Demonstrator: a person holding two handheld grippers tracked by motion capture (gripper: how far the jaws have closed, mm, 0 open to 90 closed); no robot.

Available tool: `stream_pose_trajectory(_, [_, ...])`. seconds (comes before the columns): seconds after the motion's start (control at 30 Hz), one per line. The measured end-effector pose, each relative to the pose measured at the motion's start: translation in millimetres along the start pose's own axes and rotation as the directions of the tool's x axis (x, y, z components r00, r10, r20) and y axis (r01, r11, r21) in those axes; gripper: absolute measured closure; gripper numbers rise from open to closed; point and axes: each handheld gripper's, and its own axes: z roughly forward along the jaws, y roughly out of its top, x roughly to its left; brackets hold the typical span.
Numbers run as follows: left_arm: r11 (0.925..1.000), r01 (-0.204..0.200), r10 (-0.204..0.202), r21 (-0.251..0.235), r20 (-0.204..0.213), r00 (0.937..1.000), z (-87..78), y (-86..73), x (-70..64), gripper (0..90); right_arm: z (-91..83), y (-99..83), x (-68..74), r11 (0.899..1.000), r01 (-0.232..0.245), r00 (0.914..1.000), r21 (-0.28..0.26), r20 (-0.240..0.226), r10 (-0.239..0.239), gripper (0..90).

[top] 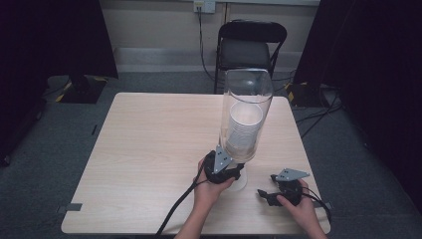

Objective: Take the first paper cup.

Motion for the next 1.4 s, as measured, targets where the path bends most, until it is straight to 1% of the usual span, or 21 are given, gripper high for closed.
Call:
stream_pose_trajectory(0.23, [0.9999,0.001,-0.002,-0.011,-0.005,1.0000,1.2,-1.3,-1.2,37.0,0.0,0.0,0.1,1.000,0.000,1.0000,0.000,0.000,0.000,19.3])
stream_pose_trajectory(0.27, [0.9933,-0.043,0.047,0.107,-0.031,0.9984,3.9,-4.1,-2.5,37.9,0.0,0.0,0.0,1.000,0.000,1.0000,0.000,0.000,0.000,19.3])
stream_pose_trajectory(0.3, [0.9727,-0.059,0.065,0.224,-0.019,0.9977,7.8,-12.8,-2.3,38.3,-0.1,0.1,0.0,1.000,0.001,1.0000,0.001,0.000,-0.001,19.3])
stream_pose_trajectory(0.33, [0.9625,-0.028,0.032,0.270,-0.010,0.9994,11.2,-39.2,-2.0,38.1,-0.2,0.1,-0.1,1.000,0.000,1.0000,0.001,0.001,0.000,19.3])
stream_pose_trajectory(0.37, [0.9726,0.058,-0.053,0.225,-0.029,0.9982,8.4,-47.8,0.1,37.6,-0.2,0.1,0.0,1.000,-0.001,1.0000,0.001,0.001,0.001,19.2])
stream_pose_trajectory(0.4, [0.9792,0.070,-0.065,0.190,-0.030,0.9974,5.6,-48.0,-1.0,37.4,-0.1,-0.1,0.1,1.000,0.000,1.0000,0.001,0.000,0.000,19.1])
stream_pose_trajectory(0.43, [0.9858,0.003,-0.001,0.168,-0.013,0.9999,4.2,-44.2,-2.7,37.2,-0.2,0.1,0.0,1.000,0.001,1.0000,0.001,0.000,-0.001,19.0])
stream_pose_trajectory(0.47, [0.9858,0.003,-0.001,0.168,-0.013,0.9999,4.2,-44.2,-2.7,36.9,-0.2,0.1,0.0,1.000,0.001,1.0000,0.001,0.000,-0.001,19.0])
stream_pose_trajectory(0.5, [0.9852,-0.004,0.001,0.171,0.015,0.9999,0.2,-37.8,0.4,36.7,0.2,0.5,-0.9,1.000,0.004,1.0000,0.003,-0.003,-0.004,18.3])
stream_pose_trajectory(0.57, [0.9833,-0.001,-0.002,0.182,0.017,0.9999,-3.6,-38.4,3.9,36.4,0.3,0.5,-1.1,1.000,0.007,1.0000,0.002,-0.003,-0.007,18.2])
stream_pose_trajectory(0.63, [0.9836,0.031,-0.037,0.178,0.030,0.9989,-7.2,-42.5,9.2,36.2,0.5,0.8,-1.2,1.000,0.004,1.0000,0.004,-0.003,-0.004,17.5])
stream_pose_trajectory(0.67, [0.9813,0.041,-0.049,0.188,0.040,0.9980,-7.7,-46.5,10.0,36.1,0.7,1.0,-1.5,1.000,0.004,1.0000,0.005,-0.005,-0.004,17.2])
stream_pose_trajectory(0.7, [0.9793,0.039,-0.048,0.198,0.043,0.9979,-8.3,-48.7,9.6,36.0,1.0,1.1,-1.9,1.000,0.006,0.9999,0.005,-0.008,-0.006,17.1])
stream_pose_trajectory(0.77, [0.9749,-0.004,-0.006,0.223,0.042,0.9991,-11.4,-53.6,7.4,35.9,0.9,1.0,-1.6,1.000,0.006,1.0000,0.006,-0.007,-0.006,17.1])
stream_pose_trajectory(0.97, [0.9740,-0.006,-0.003,0.227,0.038,0.9993,-24.9,-56.2,13.1,35.2,0.7,0.9,-1.2,1.000,0.003,1.0000,0.005,-0.002,-0.003,17.1])
stream_pose_trajectory(1.0, [0.9720,-0.005,-0.005,0.235,0.042,0.9991,-31.6,-56.8,18.1,35.1,0.7,0.9,-1.2,1.000,0.003,1.0000,0.006,-0.002,-0.003,17.1])
stream_pose_trajectory(1.1, [0.9721,0.023,-0.031,0.233,0.028,0.9991,-41.6,-59.2,26.9,34.7,0.7,0.9,-1.3,1.000,0.002,1.0000,0.006,-0.002,-0.002,17.1])
stream_pose_trajectory(1.2, [0.9697,0.026,-0.031,0.243,0.014,0.9994,-48.0,-60.4,34.0,34.4,0.7,0.9,-1.3,1.000,0.003,1.0000,0.005,-0.002,-0.002,17.0])
stream_pose_trajectory(1.27, [0.9693,0.034,-0.033,0.244,-0.006,0.9994,-58.9,-62.1,45.4,34.2,0.7,0.9,-1.3,1.000,0.002,1.0000,0.006,-0.002,-0.002,17.0])
stream_pose_trajectory(1.33, [0.9689,0.049,-0.047,0.242,-0.015,0.9988,-64.4,-63.8,51.0,34.1,0.8,0.9,-1.4,1.000,0.003,1.0000,0.006,-0.002,-0.003,16.9])
stream_pose_trajectory(1.4, [0.9684,0.046,-0.042,0.245,-0.025,0.9988,-68.3,-65.0,55.0,34.0,0.8,1.0,-1.4,1.000,0.003,1.0000,0.006,-0.003,-0.003,16.8])
